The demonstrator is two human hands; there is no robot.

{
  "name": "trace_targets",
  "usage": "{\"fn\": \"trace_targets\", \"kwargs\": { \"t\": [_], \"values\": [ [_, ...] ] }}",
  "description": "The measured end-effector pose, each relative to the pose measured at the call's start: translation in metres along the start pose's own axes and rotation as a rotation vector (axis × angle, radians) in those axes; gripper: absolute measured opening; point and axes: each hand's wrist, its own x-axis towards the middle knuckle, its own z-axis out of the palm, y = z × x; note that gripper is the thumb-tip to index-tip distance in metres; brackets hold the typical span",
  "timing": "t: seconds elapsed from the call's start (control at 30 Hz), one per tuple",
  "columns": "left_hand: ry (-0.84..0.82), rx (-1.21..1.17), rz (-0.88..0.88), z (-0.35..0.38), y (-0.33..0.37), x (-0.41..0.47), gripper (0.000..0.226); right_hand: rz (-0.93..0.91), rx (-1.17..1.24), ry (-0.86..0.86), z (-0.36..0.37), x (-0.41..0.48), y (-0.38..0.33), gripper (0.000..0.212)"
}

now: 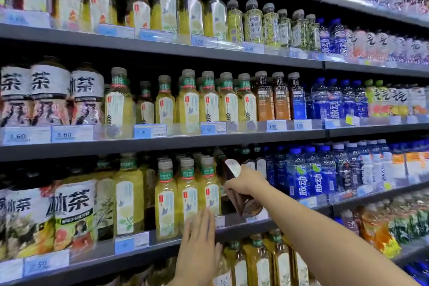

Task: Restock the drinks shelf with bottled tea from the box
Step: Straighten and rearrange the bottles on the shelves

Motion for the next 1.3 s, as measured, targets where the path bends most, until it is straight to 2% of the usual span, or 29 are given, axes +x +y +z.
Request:
{"fn": "trace_targets", "kwargs": {
  "t": [0.1,0.17,0.33,0.43,0.53,0.67,0.73,0.87,0.93,1.1,1.3],
  "values": [
    [0.097,-0.046,0.024,0.021,-0.004,0.003,0.081,-0.002,0.049,0.027,0.009,0.029,-0.004,0.1],
    [-0.01,-0.129,0.03,0.028,-0.007,0.003,0.082,0.006,0.083,0.037,0.016,0.045,-0.007,0.1],
    [-0.046,-0.11,0.041,0.045,-0.012,0.011,0.073,-0.011,0.124,0.088,0.052,0.067,-0.003,0.103],
    [0.01,-0.073,0.039,0.051,-0.014,0.013,0.073,-0.019,0.159,0.13,0.083,0.072,0.006,0.103],
    [0.144,-0.067,0.058,0.058,-0.014,0.017,0.073,-0.015,0.234,0.217,0.101,0.079,0.013,0.097],
    [0.221,-0.069,0.042,0.061,-0.016,0.02,0.07,0.018,0.269,0.21,0.109,0.093,0.009,0.091],
    [0.229,-0.063,0.032,0.063,-0.016,0.02,0.075,0.044,0.2,0.201,0.108,0.094,0.003,0.089],
    [0.225,-0.053,0.011,0.063,-0.015,0.016,0.076,0.111,-0.095,0.129,0.095,0.087,0.007,0.093],
    [0.234,-0.039,0.006,0.062,-0.014,0.013,0.077,0.072,-0.2,0.07,0.088,0.085,0.015,0.078],
    [0.238,-0.033,-0.003,0.061,-0.01,0.009,0.078,0.087,-0.139,0.019,0.087,0.083,0.021,0.046],
    [0.256,-0.043,0.016,0.066,-0.011,0.013,0.076,0.069,-0.102,0.026,0.098,0.087,0.014,0.043]
  ]
}}
